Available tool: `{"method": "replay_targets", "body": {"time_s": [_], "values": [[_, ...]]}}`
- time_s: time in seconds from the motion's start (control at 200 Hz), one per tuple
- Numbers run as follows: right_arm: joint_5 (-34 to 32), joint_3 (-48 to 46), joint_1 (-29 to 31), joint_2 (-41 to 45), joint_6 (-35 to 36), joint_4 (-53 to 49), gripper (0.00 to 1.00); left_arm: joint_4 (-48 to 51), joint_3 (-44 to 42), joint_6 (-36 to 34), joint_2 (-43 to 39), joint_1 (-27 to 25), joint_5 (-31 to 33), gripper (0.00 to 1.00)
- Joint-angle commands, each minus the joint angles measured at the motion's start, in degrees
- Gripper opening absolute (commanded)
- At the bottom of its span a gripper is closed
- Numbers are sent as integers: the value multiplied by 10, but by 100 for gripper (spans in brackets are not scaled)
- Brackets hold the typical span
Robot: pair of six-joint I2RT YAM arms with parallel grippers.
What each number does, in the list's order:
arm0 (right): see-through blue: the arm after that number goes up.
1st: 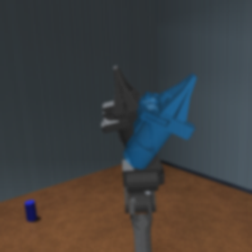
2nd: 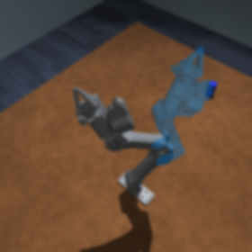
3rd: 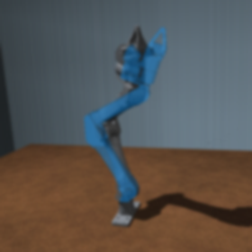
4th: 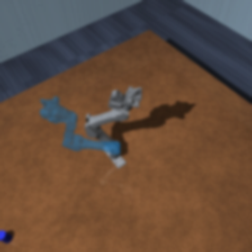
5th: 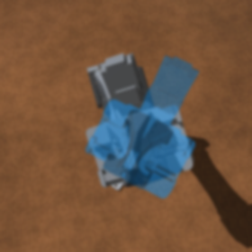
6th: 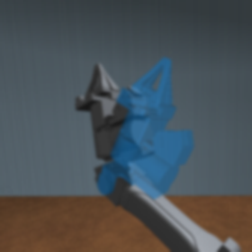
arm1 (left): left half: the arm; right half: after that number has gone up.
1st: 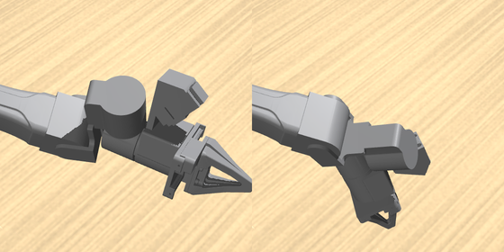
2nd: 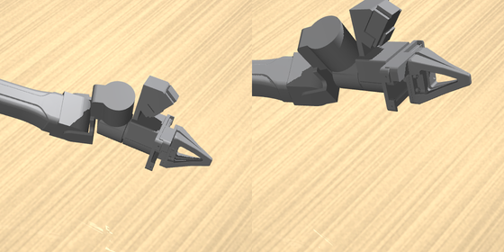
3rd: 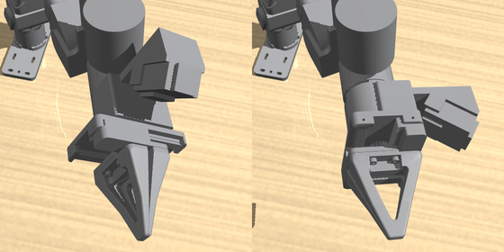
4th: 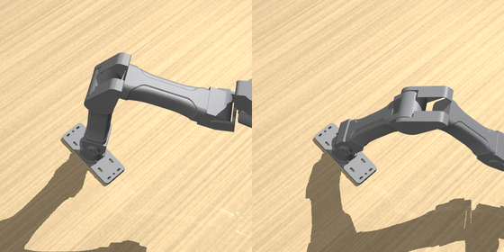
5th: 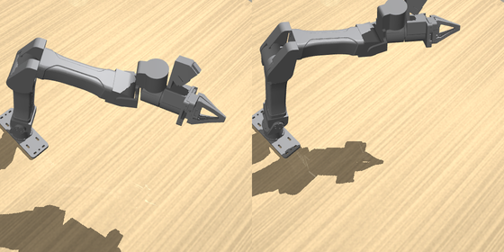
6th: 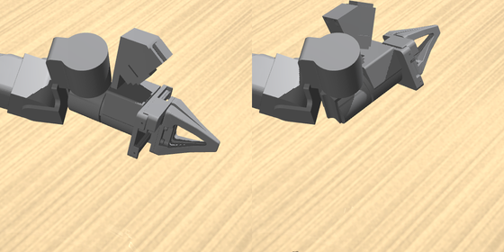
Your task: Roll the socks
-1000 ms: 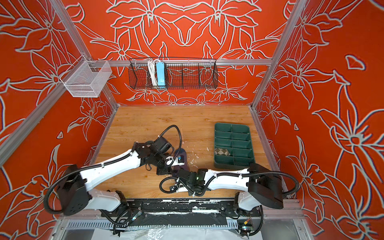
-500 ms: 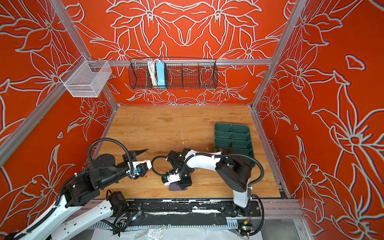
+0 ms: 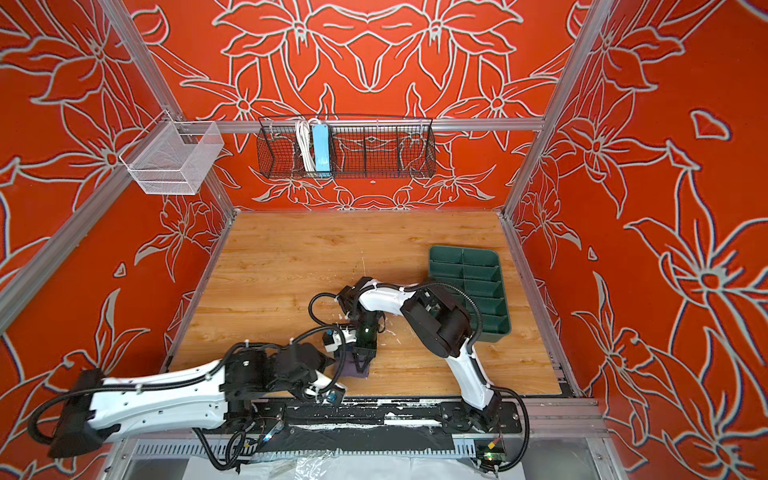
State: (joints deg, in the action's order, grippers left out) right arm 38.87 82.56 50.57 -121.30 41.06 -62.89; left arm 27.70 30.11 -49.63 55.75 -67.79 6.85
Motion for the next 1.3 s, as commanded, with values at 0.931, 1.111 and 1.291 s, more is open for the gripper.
{"method": "replay_targets", "body": {"time_s": [0.931,1.111,1.291], "values": [[-196,-227,-25,235,-122,329,31,-117,31,161,189,18,45,0],[-289,-299,-38,343,-135,365,50,-93,42,146,193,43,0,0],[-452,-360,-60,504,-168,402,59,-31,86,130,206,87,-95,0]]}}
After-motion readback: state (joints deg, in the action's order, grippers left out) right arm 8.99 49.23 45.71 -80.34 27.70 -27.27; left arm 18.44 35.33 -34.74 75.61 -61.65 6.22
